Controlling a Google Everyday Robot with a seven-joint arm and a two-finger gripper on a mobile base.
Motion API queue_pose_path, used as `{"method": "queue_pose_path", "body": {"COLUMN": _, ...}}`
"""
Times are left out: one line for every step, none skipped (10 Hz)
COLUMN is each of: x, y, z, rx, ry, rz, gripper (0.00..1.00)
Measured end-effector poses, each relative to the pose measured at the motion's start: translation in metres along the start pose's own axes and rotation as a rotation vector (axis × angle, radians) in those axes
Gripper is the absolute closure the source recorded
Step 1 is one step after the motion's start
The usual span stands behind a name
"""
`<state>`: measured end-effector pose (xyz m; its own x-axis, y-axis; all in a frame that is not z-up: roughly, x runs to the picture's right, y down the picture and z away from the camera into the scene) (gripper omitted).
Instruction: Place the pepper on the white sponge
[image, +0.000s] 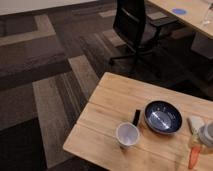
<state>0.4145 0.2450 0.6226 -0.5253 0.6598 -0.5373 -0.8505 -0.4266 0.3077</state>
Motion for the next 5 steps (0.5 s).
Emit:
{"method": "queue_pose_path", "body": {"x": 0.000, "y": -0.001, "z": 0.000, "rx": 0.000, "ry": 0.000, "rz": 0.001, "gripper": 1.00}}
{"method": "queue_pose_path", "body": {"x": 0.000, "y": 0.000, "z": 0.000, "rx": 0.000, "ry": 0.000, "rz": 0.000, "gripper": 1.00}}
{"method": "queue_pose_path", "body": {"x": -0.002, "y": -0.003, "z": -0.001, "rx": 0.006, "ry": -0.004, "rz": 0.009, "gripper": 1.00}}
{"method": "queue_pose_path", "body": {"x": -0.015, "y": -0.018, "z": -0.005, "rx": 0.024, "ry": -0.029, "rz": 0.036, "gripper": 1.00}}
{"method": "queue_pose_path", "body": {"x": -0.035, "y": -0.037, "z": -0.009, "rx": 0.039, "ry": -0.054, "rz": 0.072, "gripper": 1.00}}
